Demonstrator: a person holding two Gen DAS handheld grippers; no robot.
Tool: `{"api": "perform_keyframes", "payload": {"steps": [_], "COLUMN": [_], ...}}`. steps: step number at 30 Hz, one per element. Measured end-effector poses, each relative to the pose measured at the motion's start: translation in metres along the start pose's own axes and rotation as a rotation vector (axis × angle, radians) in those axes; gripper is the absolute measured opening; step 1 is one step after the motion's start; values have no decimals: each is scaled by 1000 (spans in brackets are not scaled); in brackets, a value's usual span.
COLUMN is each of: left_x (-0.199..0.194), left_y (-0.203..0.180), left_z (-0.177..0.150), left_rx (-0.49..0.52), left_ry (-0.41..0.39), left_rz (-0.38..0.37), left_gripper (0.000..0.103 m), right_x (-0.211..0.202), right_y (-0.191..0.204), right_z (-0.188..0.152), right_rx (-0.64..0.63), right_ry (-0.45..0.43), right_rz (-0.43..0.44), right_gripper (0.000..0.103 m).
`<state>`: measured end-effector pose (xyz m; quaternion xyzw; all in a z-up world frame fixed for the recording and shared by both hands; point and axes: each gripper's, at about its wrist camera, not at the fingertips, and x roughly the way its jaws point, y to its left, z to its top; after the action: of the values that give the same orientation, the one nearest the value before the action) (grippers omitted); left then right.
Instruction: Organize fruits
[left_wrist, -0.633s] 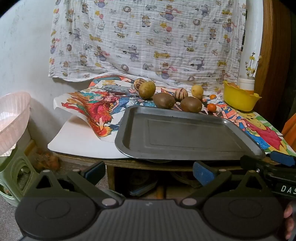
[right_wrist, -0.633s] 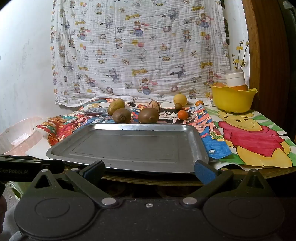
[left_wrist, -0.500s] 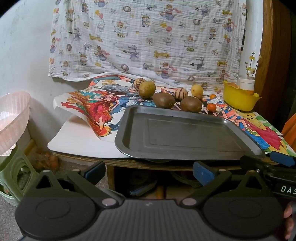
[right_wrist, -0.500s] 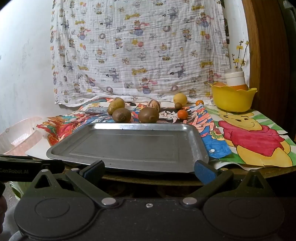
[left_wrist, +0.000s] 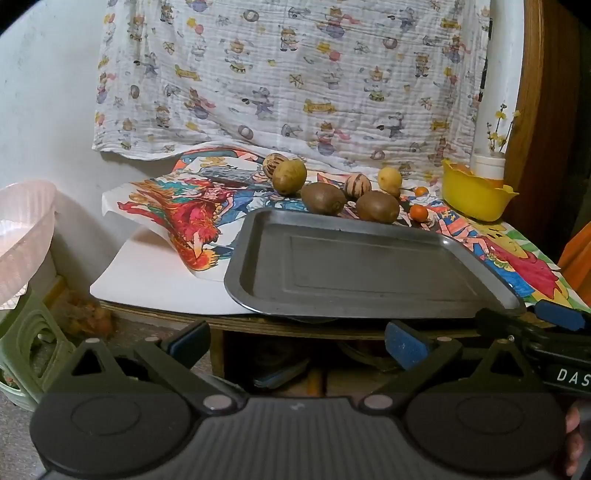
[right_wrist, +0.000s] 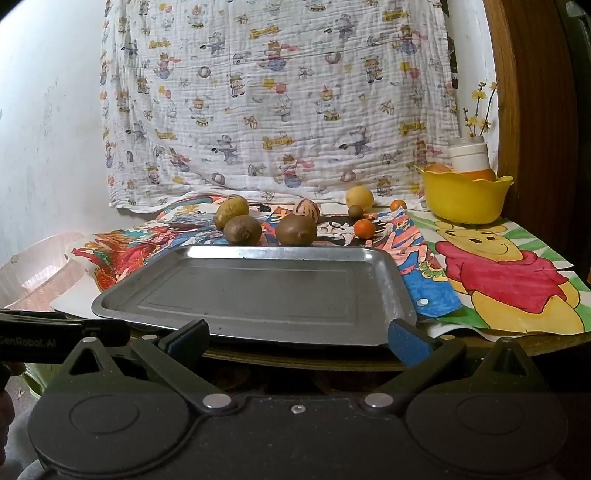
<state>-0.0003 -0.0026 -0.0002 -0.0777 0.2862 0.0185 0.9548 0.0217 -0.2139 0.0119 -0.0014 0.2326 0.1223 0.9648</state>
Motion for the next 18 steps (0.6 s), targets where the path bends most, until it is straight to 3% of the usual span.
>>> {"api": "perform_keyframes", "payload": {"steps": [18], "left_x": [5], "left_y": [0], "left_z": [1], "left_rx": [-4], "left_ry": [4], "left_rz": [-1], "left_gripper": [102], "right_x": [1], "right_y": [0], "right_z": [-1], "right_rx": [0], "right_ry": [2], "right_rz": [0], "right_gripper": [103]}}
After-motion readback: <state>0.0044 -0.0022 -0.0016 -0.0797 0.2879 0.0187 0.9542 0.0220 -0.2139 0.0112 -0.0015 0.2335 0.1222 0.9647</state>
